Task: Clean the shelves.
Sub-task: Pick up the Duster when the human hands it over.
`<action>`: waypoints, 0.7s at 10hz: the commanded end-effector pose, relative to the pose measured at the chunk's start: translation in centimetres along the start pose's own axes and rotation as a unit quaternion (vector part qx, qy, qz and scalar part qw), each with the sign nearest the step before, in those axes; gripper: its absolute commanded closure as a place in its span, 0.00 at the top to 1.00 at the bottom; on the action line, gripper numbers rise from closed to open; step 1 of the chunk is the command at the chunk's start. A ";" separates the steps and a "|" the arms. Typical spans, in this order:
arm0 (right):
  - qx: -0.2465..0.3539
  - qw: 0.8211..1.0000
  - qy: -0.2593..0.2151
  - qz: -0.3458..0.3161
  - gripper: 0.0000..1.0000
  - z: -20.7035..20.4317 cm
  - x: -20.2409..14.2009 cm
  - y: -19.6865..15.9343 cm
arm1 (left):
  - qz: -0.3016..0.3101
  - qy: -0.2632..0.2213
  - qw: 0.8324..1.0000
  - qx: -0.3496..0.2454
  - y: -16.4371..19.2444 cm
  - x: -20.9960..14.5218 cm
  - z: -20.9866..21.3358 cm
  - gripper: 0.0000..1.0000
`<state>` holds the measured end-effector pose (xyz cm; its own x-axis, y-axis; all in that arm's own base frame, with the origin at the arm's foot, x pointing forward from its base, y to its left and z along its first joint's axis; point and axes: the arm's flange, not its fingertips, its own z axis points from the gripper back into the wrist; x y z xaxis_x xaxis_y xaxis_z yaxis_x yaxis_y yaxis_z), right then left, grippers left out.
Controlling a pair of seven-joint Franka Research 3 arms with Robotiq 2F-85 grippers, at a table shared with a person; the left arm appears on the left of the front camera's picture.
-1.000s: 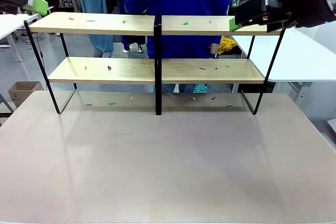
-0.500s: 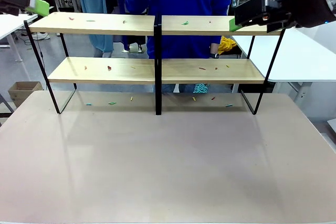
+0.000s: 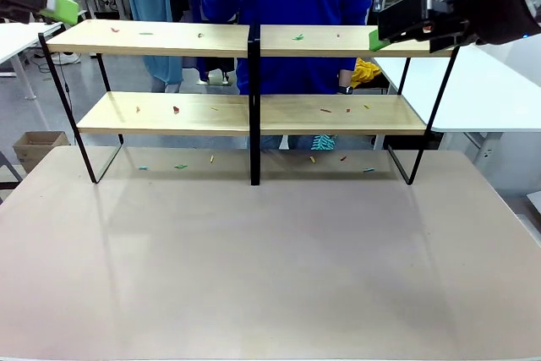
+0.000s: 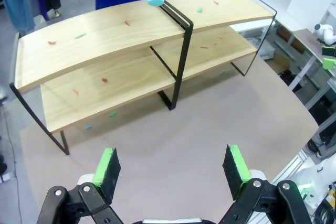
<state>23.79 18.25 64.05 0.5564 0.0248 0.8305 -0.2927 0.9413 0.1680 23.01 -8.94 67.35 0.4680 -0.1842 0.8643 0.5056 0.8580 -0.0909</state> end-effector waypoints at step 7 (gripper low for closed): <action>0.000 1.000 -0.001 -0.001 1.00 0.0 0.0 0.0 | 0.167 0.242 0.876 -0.381 8.5 5.4 -4.8 1.00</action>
<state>23.79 18.25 64.03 0.5574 0.0254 0.8299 -0.2936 0.9410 0.1684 34.43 -4.27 68.39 0.7288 -0.2316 0.6444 0.6837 0.2973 -0.6664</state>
